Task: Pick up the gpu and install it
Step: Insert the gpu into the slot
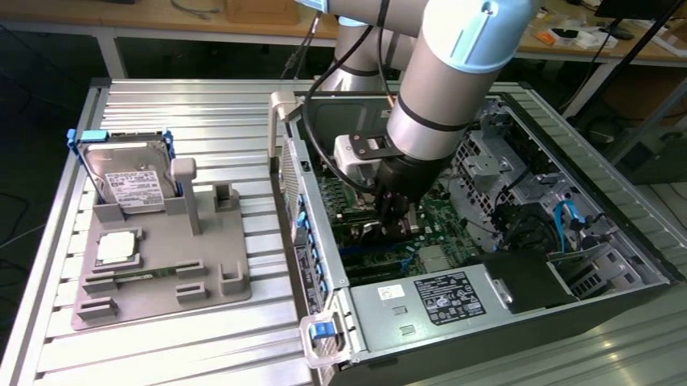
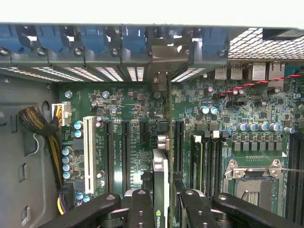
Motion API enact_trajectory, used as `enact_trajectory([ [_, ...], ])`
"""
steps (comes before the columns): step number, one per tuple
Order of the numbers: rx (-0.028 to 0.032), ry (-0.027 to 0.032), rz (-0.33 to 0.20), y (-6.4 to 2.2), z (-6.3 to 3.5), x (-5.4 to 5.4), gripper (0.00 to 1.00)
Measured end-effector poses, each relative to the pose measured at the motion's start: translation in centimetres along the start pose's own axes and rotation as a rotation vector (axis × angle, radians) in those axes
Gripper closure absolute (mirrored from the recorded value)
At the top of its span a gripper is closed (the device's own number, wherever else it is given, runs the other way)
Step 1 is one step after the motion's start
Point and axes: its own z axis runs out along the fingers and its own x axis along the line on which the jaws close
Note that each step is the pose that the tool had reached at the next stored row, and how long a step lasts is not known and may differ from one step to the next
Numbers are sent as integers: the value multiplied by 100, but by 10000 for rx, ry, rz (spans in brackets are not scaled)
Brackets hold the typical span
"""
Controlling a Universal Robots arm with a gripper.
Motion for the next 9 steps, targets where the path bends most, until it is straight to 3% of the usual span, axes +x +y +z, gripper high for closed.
enact_trajectory([
  [2,2,130,0,-1,3,-1,73],
  [3,1,166,-1,-1,4,0,73],
  [6,0,170,-1,0,2,0,73],
  [7,-1,167,-1,0,2,0,73],
  [8,-3,114,0,1,1,0,73],
  [9,-4,-20,1,1,-1,1,73],
])
